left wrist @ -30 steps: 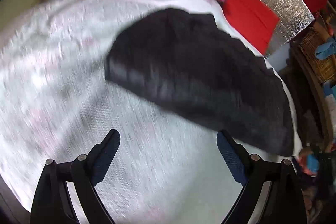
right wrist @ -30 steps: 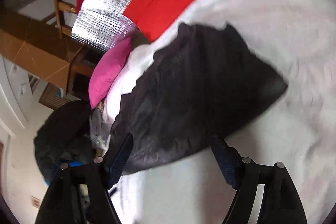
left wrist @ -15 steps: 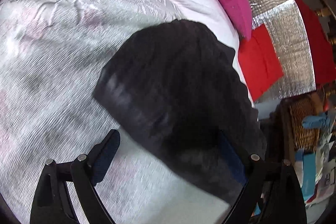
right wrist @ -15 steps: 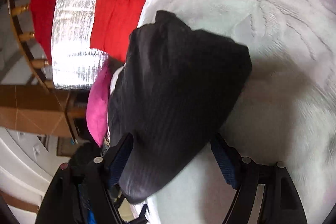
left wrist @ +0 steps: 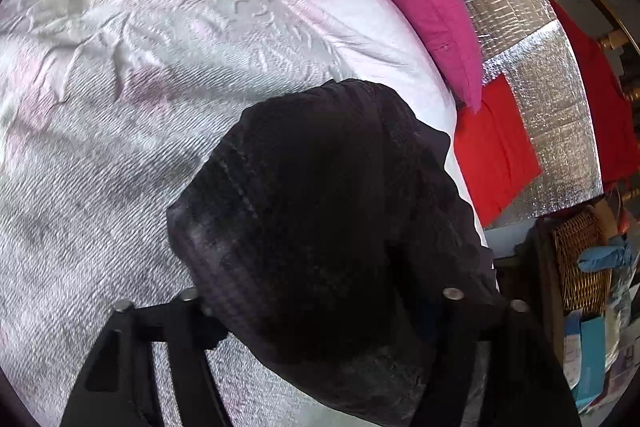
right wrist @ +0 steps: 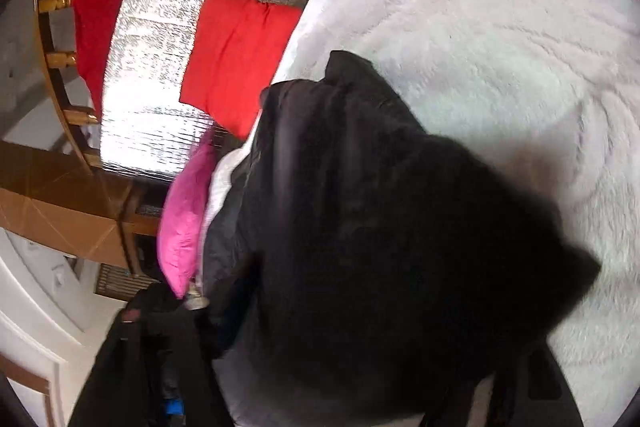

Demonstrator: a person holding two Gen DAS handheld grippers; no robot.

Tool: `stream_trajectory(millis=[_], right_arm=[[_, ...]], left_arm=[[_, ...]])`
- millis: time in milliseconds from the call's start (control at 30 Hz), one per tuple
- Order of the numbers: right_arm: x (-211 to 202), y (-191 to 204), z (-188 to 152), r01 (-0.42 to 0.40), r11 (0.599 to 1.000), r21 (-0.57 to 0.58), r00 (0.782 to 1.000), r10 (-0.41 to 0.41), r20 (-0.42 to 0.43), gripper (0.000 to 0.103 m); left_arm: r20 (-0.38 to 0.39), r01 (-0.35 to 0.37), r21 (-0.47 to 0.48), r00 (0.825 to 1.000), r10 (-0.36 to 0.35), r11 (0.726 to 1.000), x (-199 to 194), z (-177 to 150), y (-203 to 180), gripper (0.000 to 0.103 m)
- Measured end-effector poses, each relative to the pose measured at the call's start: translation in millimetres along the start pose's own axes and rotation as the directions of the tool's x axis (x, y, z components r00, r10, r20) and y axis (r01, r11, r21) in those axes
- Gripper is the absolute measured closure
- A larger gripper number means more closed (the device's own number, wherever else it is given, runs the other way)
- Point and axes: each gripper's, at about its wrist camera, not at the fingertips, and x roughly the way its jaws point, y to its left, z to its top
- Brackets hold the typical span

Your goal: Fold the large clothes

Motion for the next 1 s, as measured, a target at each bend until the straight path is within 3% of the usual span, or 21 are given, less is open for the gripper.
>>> stream_trajectory(millis=[167,333,600,1000], right_arm=[[-4,5,-2,0.042,0.997,-0.057,0.999,-0.042,0.014,0.060],[-15,20,-9,0.051,0.992,-0.113,0.998,-0.047,0.038,0.065],[-44,23,-25,0.050,0.985,-0.163,0.999,-0.051,-0.001,0.066],[-104,-5,-70,0.065,0.971,-0.231,0.996,-0.077,-0.045,0.066]], left_arm=[[0.031,-0.002,0.050,1.000,0.001,0.999,-3,1,-12,0.057],[0.056,-0.007,0.105,0.998,0.001,0.994,-21,-2,-14,0.065],[0.027,-0.015,0.147,1.000,0.011,0.989,-53,-7,-6,0.066],[0.001,-0.061,0.251,0.998,0.063,0.966,-105,-46,16,0.065]])
